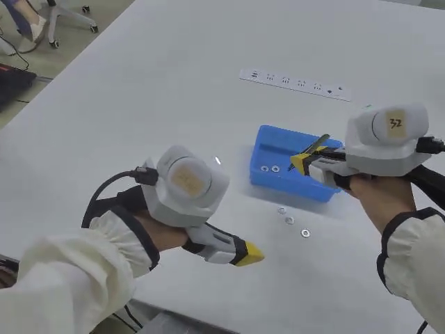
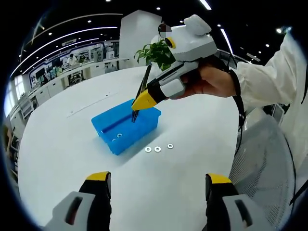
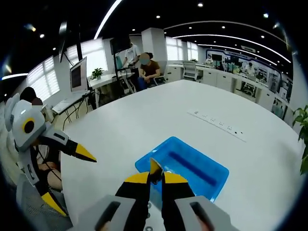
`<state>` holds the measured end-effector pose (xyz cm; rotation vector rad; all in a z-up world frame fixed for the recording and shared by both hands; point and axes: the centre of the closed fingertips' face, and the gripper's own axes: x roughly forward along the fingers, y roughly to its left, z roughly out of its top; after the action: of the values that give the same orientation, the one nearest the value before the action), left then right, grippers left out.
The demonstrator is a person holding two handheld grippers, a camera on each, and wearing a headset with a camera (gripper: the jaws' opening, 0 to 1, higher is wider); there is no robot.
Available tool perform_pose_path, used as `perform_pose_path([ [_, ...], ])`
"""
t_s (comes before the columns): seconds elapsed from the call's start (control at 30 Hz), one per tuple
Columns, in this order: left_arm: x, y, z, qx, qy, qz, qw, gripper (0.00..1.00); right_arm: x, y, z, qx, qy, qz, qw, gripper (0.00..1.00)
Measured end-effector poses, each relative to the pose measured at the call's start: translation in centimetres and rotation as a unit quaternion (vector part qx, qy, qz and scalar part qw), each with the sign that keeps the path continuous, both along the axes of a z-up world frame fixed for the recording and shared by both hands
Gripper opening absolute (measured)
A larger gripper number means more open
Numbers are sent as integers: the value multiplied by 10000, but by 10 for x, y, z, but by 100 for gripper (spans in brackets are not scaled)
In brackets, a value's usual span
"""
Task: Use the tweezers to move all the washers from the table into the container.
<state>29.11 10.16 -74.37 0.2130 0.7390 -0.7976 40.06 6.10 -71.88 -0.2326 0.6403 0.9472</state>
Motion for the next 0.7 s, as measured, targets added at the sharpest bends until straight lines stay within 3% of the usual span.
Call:
perform_pose_path([
  [0.27,-2,2,1,-10,-27,57,10000,82,-15,-9,-3,-21,48,47,10000,5],
  [0.7,-6,-1,-8,36,93,36,9999,81,-26,-10,-29,-100,324,161,9993,5],
])
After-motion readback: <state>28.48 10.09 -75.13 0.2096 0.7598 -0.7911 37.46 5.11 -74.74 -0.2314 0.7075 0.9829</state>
